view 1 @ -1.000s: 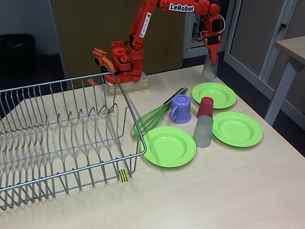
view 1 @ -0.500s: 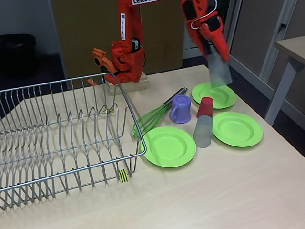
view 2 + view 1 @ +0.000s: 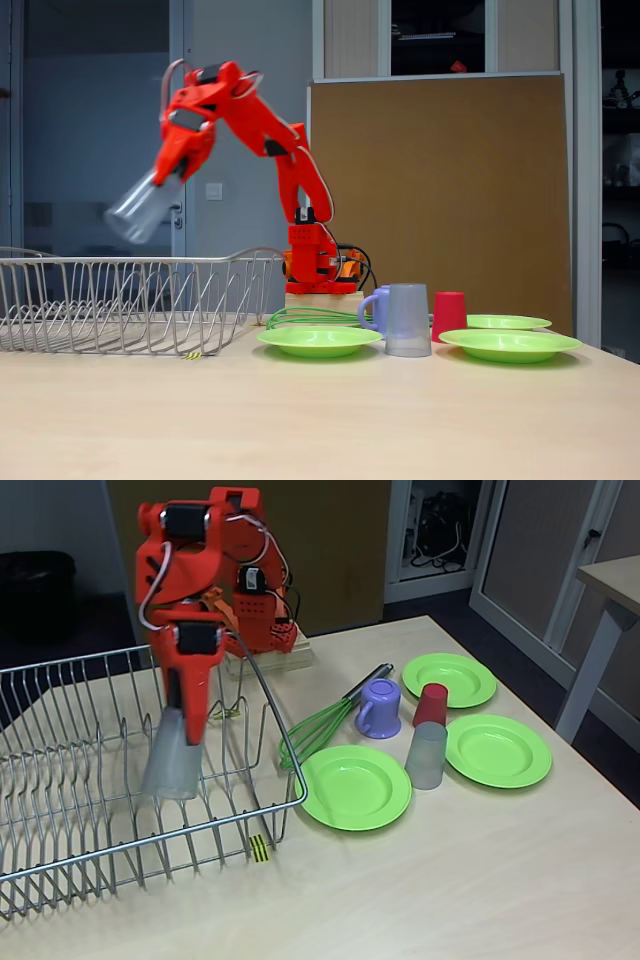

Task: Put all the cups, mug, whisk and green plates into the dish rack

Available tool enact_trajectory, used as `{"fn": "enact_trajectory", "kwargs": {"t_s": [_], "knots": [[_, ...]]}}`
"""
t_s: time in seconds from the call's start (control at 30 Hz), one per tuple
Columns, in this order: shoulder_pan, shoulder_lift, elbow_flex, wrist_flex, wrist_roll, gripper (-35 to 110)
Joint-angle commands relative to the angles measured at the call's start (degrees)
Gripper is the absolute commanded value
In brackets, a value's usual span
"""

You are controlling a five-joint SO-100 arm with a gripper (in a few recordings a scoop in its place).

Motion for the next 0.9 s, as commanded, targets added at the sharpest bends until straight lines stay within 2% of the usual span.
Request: {"fn": "enact_trajectory", "kwargs": {"t_s": [0.0, 0.23, 0.37, 0.57, 0.87], "knots": [[6.9, -9.1, -11.2, 3.3, -1.3, 0], [13.5, -21.4, -16.2, 3.1, 0.1, 0], [14.7, -24.7, -18.1, 3.9, -1.3, 12], [15.1, -25.0, -18.2, 2.0, -3.7, 11], [14.9, -25.8, -18.2, 1.8, -7.3, 27]]}}
